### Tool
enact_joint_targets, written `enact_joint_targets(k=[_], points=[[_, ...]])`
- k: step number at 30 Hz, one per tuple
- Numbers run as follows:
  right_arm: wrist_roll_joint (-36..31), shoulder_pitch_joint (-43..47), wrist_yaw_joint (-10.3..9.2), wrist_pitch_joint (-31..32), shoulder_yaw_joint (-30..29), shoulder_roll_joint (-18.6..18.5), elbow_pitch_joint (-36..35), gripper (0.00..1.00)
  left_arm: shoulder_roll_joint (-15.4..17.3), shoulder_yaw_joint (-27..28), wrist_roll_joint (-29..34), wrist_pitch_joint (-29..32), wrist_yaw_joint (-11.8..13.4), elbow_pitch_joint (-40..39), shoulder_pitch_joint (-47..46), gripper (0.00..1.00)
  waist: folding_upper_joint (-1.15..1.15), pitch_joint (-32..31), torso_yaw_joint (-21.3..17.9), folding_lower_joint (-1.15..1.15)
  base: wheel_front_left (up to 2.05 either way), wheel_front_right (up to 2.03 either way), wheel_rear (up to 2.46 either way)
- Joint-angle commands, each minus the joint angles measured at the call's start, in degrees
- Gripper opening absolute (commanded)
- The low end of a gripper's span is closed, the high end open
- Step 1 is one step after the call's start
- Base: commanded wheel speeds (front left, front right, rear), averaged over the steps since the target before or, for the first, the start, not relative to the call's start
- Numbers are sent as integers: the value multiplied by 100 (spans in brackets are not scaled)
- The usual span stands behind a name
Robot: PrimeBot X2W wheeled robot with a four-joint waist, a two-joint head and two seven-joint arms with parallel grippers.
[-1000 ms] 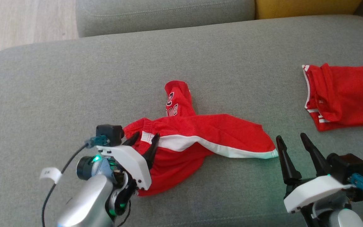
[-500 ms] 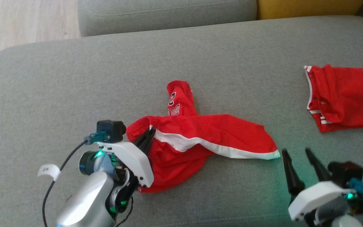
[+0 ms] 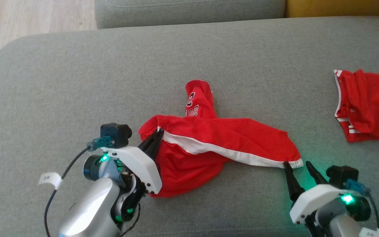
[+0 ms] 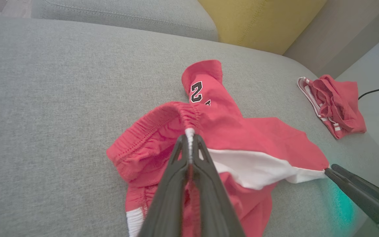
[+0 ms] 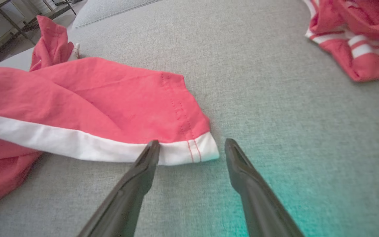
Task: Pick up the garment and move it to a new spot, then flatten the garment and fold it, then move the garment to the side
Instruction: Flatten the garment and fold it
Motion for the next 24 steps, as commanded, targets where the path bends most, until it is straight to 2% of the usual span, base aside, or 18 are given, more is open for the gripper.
enact_joint_targets(k=[1,4,5,6,7,8,11,15,19,24], points=[[40,-240,-4,-140,176,-29,30,100,107,181,26,-89,18,-187,-258,0,0,11,27,0,0,0,0],[96,-448,-4,-168,209,-29,456,100,100,176,18,-115,15,-177,-262,0,0,25,53,0,0,0,0],[101,-511,-4,-173,227,-29,590,75,95,171,17,-124,12,-175,-267,0,0,32,68,0,0,0,0],[111,-569,-4,-202,244,-29,698,40,90,166,17,-134,8,-173,-272,0,0,38,82,0,0,0,0],[117,-621,-4,-247,257,-29,784,13,86,161,17,-144,3,-171,-279,0,0,46,95,0,0,0,0],[136,-662,-4,-294,272,-29,846,0,84,159,19,-165,-2,-171,-283,0,0,49,107,0,0,0,0],[158,-715,-4,-412,316,-29,899,0,111,173,64,-291,14,-213,-278,0,0,53,132,0,0,0,0],[142,-749,-4,-583,265,-65,507,0,237,227,196,-494,85,-456,-287,0,0,8,130,0,0,0,0],[132,-816,-4,-517,179,-223,-389,0,462,345,349,-629,194,-949,-353,0,0,-113,102,0,0,0,0],[44,-1005,-4,-105,53,-370,-1787,0,823,488,655,-711,308,-1659,-603,0,0,-283,81,0,0,0,0]])
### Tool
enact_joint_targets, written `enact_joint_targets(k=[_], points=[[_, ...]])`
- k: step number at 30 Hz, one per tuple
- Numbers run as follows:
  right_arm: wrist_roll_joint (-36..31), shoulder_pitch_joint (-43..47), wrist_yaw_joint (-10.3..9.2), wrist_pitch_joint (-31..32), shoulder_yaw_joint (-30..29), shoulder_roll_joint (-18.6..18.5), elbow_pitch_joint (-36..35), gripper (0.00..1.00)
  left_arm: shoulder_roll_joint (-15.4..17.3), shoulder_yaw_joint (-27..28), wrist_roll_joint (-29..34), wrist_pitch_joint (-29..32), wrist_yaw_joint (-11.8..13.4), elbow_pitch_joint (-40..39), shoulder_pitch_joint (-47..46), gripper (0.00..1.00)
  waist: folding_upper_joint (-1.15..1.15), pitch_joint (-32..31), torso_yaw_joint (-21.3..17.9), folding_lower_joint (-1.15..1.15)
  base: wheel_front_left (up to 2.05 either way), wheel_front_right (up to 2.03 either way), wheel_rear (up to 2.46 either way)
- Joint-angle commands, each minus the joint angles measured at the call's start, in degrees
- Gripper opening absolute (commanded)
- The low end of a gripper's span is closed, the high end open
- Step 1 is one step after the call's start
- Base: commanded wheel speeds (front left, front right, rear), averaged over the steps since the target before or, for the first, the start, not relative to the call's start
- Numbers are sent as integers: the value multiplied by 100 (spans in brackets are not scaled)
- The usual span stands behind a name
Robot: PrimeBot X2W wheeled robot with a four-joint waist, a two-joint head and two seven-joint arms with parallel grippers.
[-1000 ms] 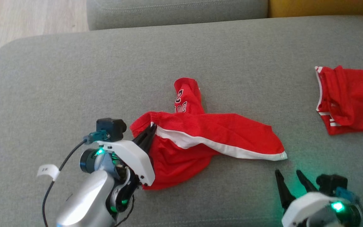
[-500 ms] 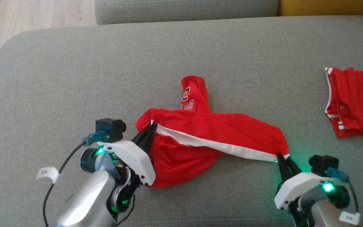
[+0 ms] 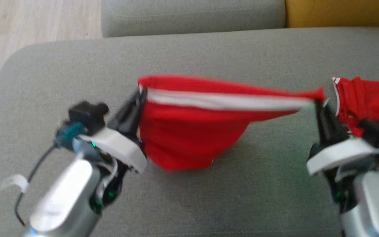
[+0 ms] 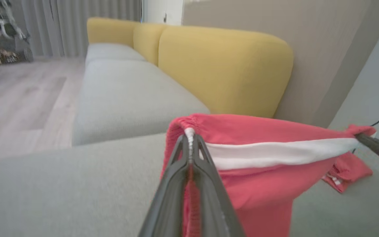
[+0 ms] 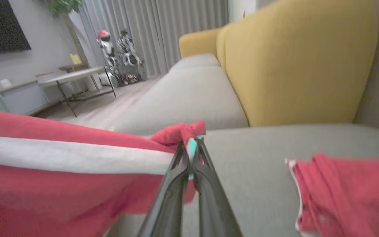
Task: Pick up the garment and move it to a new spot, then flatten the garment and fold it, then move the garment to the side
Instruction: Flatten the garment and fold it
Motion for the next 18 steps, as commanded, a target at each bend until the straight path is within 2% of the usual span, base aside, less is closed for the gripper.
enact_joint_targets(k=[1,5,6,11,14,18], points=[[-59,-415,-4,161,67,-91,-677,0,256,332,131,-49,63,-422,-553,0,0,-90,2,0,0,0,0],[-148,-660,-4,583,-87,-214,-1778,0,423,515,288,-27,188,-943,-873,0,0,-223,31,0,0,0,0],[-148,-660,-4,583,-87,-214,-1778,0,423,515,288,-27,188,-943,-873,0,0,-223,31,0,0,0,0],[-233,-1018,-4,1047,-402,-376,-2877,0,575,710,428,80,341,-1497,-1207,0,0,-378,48,0,0,0,0],[-251,-1183,-4,1332,-500,-418,-3257,0,635,784,479,167,408,-1720,-1359,0,0,-434,41,0,0,0,0],[-225,-1276,-4,1590,-556,-453,-3416,0,634,821,488,216,459,-1842,-1466,0,0,-458,41,0,0,0,0]])
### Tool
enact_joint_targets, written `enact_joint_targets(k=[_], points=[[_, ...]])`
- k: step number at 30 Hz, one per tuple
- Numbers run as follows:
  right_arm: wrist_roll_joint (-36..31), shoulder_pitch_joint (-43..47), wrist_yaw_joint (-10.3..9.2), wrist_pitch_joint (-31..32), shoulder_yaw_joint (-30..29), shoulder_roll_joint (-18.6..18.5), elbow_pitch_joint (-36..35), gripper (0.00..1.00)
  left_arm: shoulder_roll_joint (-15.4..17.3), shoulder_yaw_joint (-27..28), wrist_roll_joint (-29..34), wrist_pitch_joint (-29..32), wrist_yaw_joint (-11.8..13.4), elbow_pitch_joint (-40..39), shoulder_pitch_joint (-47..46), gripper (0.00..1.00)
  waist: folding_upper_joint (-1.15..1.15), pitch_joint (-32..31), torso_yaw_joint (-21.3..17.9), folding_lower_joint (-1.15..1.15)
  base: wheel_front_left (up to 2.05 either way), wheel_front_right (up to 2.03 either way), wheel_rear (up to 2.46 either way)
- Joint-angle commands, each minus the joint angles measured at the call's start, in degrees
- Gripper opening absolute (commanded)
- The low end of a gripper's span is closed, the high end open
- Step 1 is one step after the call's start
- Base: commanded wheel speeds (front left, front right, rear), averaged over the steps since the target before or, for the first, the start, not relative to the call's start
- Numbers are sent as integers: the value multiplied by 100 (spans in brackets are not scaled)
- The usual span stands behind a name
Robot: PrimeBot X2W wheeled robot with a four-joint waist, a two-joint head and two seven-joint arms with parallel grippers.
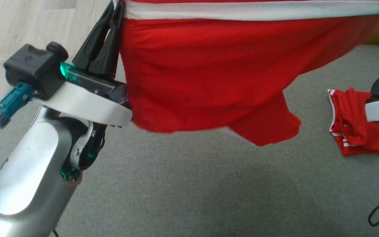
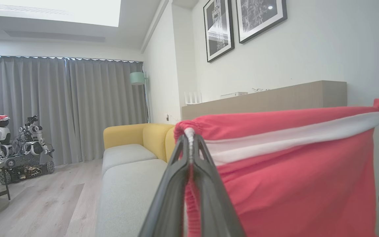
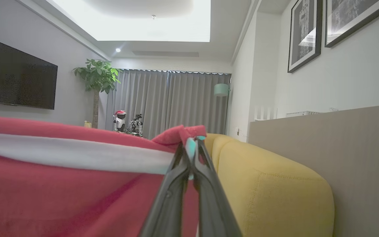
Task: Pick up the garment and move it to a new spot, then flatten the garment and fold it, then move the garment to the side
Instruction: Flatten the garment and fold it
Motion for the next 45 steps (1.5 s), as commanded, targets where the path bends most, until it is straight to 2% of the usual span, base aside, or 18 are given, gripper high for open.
enact_joint_targets(k=[1,7,13,20,24,28,30,31,37,42,45], points=[[15,-242,-5,71,48,-55,-181,0,202,302,49,18,51,-151,-366,0,0,3,3,0,0,0,0],[141,-354,-5,189,37,-38,112,0,0,268,-165,-46,-69,161,-512,0,0,99,43,0,0,0,0],[403,-1270,-5,109,123,-118,1188,0,-402,283,-394,-418,-505,1336,-1350,0,0,569,156,0,0,0,0],[627,-3319,-5,-450,554,-39,3130,0,-913,415,-315,-1097,-906,3272,-2940,0,0,1178,178,0,0,0,0],[627,-4313,-5,-1050,724,225,4651,0,-1159,425,-179,-1274,-1122,4527,-3693,0,0,1290,119,0,0,0,0],[547,-4844,-5,-1444,957,465,6222,0,-1413,416,-131,-1323,-1268,5768,-3997,0,0,1380,43,0,0,0,0],[512,-4978,-5,-1535,1068,555,6900,0,-1533,436,-189,-1330,-1326,6330,-4006,0,0,1445,16,0,0,0,0],[512,-4978,-5,-1535,1068,555,6900,0,-1533,436,-189,-1330,-1326,6330,-4006,0,0,1445,16,0,0,0,0],[647,-4965,-5,-1742,1550,665,8191,0,-1763,431,-412,-1335,-1503,7639,-3744,0,0,1726,-65,0,0,0,0],[1147,-4541,-5,-1795,2349,670,8453,0,-1845,718,-876,-1338,-1673,8036,-3298,0,0,1928,-115,0,0,0,0],[1348,-4261,-5,-1961,2608,670,8530,0,-1854,750,-863,-1339,-1698,8022,-2976,0,0,1957,-140,0,0,0,0]])
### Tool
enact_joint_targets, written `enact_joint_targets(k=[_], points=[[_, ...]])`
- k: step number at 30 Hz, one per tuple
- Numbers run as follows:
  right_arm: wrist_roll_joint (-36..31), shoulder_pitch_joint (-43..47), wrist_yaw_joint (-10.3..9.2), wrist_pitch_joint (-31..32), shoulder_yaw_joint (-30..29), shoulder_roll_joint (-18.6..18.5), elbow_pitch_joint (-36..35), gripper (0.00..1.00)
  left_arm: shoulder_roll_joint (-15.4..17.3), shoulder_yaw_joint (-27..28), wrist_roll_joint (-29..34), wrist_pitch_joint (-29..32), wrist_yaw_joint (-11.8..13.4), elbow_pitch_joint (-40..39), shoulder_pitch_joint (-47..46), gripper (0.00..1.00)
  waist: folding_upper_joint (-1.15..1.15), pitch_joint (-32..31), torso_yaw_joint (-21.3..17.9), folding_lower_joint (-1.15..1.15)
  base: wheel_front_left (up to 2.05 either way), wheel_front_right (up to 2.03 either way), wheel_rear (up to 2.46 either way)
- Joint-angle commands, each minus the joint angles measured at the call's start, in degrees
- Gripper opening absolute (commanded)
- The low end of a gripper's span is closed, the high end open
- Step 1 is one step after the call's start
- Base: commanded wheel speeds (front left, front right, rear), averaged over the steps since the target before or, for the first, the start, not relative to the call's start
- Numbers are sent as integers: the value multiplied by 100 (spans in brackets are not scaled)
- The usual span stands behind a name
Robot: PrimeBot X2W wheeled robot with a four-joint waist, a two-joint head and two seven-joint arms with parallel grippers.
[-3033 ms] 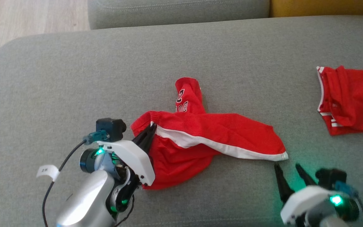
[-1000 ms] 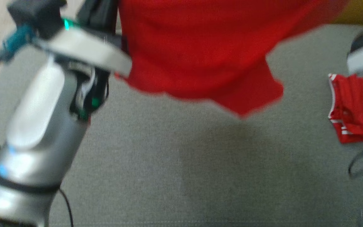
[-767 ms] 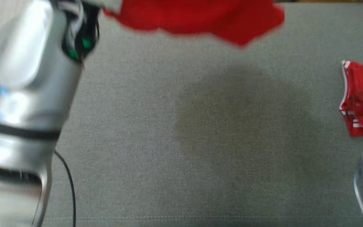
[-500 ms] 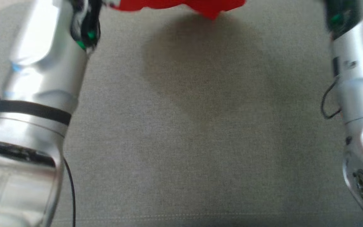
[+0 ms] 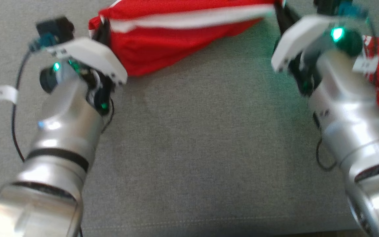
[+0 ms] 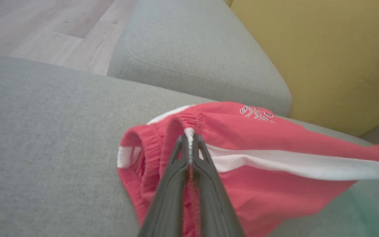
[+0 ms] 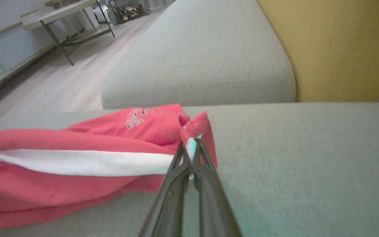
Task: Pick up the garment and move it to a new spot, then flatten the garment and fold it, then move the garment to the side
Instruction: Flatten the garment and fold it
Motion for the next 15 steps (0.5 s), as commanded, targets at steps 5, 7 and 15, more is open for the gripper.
enact_joint_targets(k=[5,7,15], points=[[324,693,-4,-438,340,123,-117,0,156,106,271,-69,-28,-646,510,0,0,-166,70,-1,0,0,0],[463,1069,-4,-617,397,117,-190,0,153,142,366,-69,-16,-917,883,0,0,-297,94,-1,0,0,0],[990,2977,-4,-969,443,25,-846,0,162,303,636,-69,-90,-2185,2882,0,0,-1048,99,-1,0,0,0]])
